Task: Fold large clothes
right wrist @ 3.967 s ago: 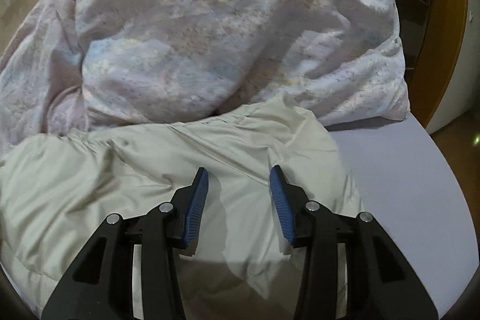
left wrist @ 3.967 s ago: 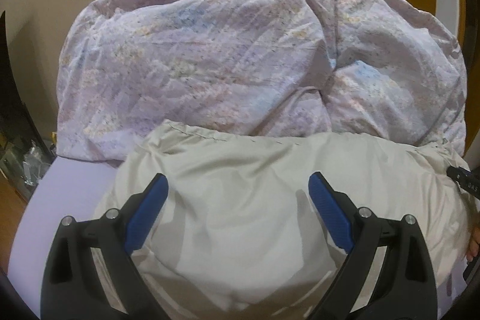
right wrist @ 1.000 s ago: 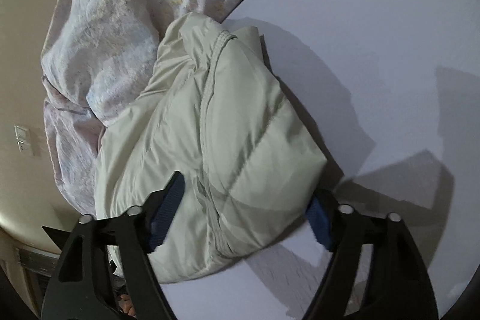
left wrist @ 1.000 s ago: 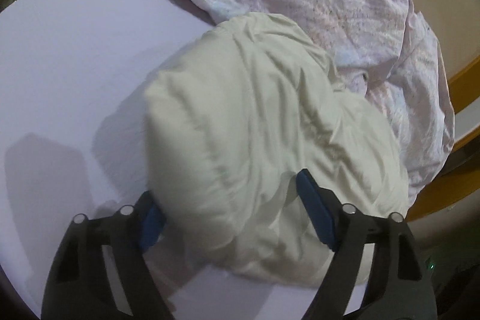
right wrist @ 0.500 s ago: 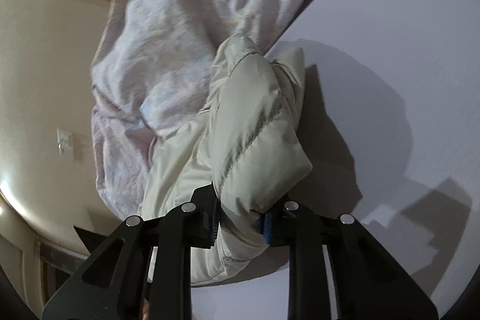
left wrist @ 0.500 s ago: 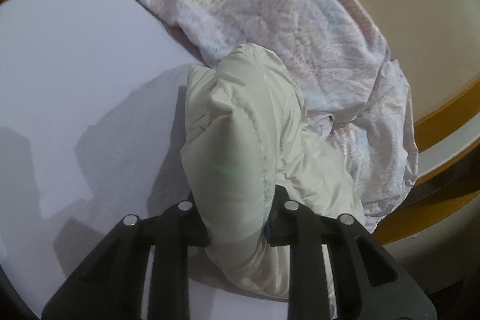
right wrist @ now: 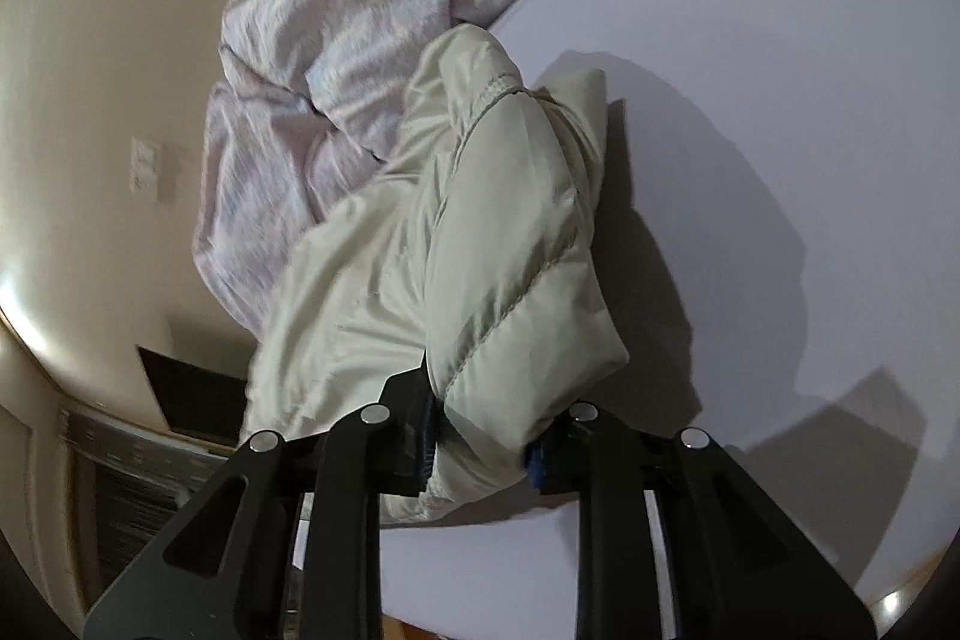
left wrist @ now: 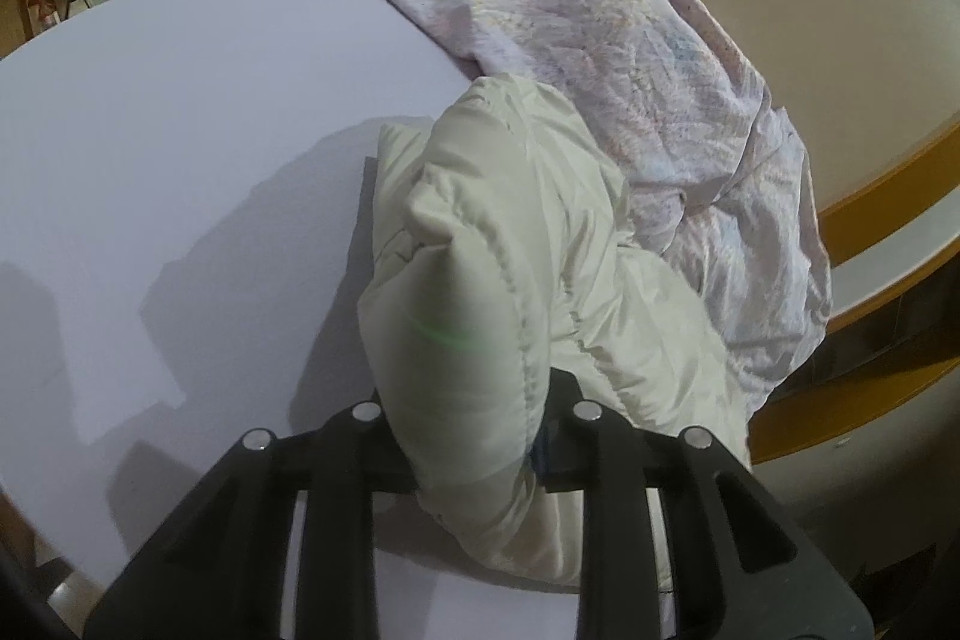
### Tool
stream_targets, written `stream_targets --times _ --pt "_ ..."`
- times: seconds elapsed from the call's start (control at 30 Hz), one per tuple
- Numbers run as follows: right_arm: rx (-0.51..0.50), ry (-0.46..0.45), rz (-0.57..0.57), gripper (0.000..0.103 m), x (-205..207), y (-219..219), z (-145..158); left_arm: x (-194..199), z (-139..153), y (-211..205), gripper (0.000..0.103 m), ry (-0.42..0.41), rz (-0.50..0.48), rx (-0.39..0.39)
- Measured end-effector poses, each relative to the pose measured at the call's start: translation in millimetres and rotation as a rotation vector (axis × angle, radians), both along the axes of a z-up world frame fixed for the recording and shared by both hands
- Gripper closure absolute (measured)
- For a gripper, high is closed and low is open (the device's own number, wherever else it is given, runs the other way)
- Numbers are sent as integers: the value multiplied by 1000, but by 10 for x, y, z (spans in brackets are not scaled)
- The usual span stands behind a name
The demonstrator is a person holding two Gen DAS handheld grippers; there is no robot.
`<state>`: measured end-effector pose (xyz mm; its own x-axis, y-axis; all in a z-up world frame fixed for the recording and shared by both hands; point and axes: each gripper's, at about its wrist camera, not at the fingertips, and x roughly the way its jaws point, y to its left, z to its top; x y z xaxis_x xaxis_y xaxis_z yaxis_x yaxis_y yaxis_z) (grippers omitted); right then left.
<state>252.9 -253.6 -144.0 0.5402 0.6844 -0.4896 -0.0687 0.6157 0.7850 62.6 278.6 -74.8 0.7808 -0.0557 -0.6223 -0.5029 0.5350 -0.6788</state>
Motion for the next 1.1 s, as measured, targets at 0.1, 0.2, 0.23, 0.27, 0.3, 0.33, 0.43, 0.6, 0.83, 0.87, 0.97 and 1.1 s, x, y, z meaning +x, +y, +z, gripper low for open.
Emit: stream_targets --times 0.1,0.2,0.23,0.27,0.3,0.33,0.43,0.6,0.83,0.87,0.97,1.1 --pt "-123 -16 -27 62 -102 -13 43 -74 -40 -52 67 30 -2 32" --pt "-276 -83 -134 48 -268 -108 226 -105 -65 -78 50 48 -1 60" --pt "-331 -124 -184 48 -334 -136 324 -131 -66 -92 44 44 1 72" --pt "-368 -156 -217 48 -380 -143 400 -153 -66 -98 41 43 4 80" --pt "-393 -195 -235 48 -419 -120 491 -172 -64 -109 39 37 3 89" --pt "-405 -232 -220 48 -435 -46 576 -175 -65 -123 37 33 -1 94" --pt "-426 -306 -105 49 -375 392 707 -167 -76 -171 31 15 -15 88" --pt "-491 -391 95 65 -224 1289 692 -125 -110 -212 28 10 -10 78" --pt "-568 -461 175 67 -203 1898 585 -59 -190 -168 25 -17 7 21" --pt "-586 -452 181 67 -166 1957 533 -42 -203 -170 24 -17 8 20" --pt "-653 -402 206 67 -28 2078 276 -13 -227 -172 24 -18 9 13" --pt "-737 -421 214 66 -9 2226 104 42 -293 -149 24 -21 13 -12"
